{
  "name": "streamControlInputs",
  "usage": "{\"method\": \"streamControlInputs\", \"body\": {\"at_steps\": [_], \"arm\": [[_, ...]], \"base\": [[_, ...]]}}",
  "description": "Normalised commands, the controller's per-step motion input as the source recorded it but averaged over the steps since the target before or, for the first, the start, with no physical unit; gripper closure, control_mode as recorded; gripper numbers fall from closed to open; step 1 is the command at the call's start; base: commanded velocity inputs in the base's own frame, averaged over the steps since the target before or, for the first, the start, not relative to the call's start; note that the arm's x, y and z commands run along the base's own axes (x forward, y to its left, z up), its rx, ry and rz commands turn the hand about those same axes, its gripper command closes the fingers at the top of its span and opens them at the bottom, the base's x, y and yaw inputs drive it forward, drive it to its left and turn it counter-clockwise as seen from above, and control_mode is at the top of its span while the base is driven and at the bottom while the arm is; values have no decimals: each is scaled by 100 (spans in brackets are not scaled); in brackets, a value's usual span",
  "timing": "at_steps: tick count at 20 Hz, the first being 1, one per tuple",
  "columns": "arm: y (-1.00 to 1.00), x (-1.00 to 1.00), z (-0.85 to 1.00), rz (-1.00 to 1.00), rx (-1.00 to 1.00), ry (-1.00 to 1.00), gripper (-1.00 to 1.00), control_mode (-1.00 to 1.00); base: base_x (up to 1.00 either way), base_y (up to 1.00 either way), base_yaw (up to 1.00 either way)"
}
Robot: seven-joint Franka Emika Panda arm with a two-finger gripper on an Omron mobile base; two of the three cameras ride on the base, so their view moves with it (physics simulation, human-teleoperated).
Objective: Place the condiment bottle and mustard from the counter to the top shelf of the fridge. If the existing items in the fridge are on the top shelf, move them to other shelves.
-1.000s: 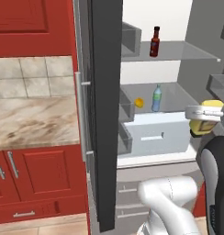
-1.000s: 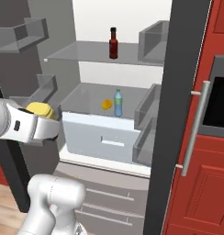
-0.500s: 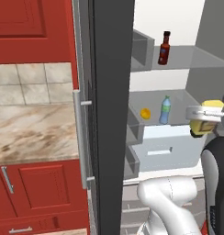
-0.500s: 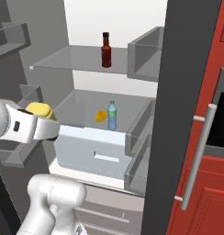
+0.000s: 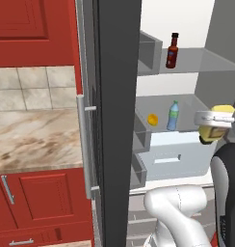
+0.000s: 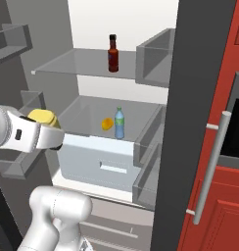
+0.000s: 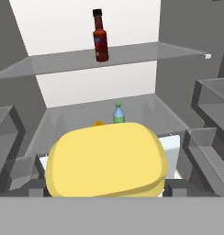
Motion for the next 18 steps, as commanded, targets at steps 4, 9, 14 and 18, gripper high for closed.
{"method": "streamControlInputs", "body": {"at_steps": [4,9,14,18], "arm": [[0,31,41,7,0,-7,100,-100],[0,47,41,9,-3,-9,100,-100],[0,69,26,5,-3,-5,100,-100],[0,63,15,1,-2,-1,100,-100]], "base": [[0,0,0],[0,0,0],[0,0,0],[0,0,0]]}}
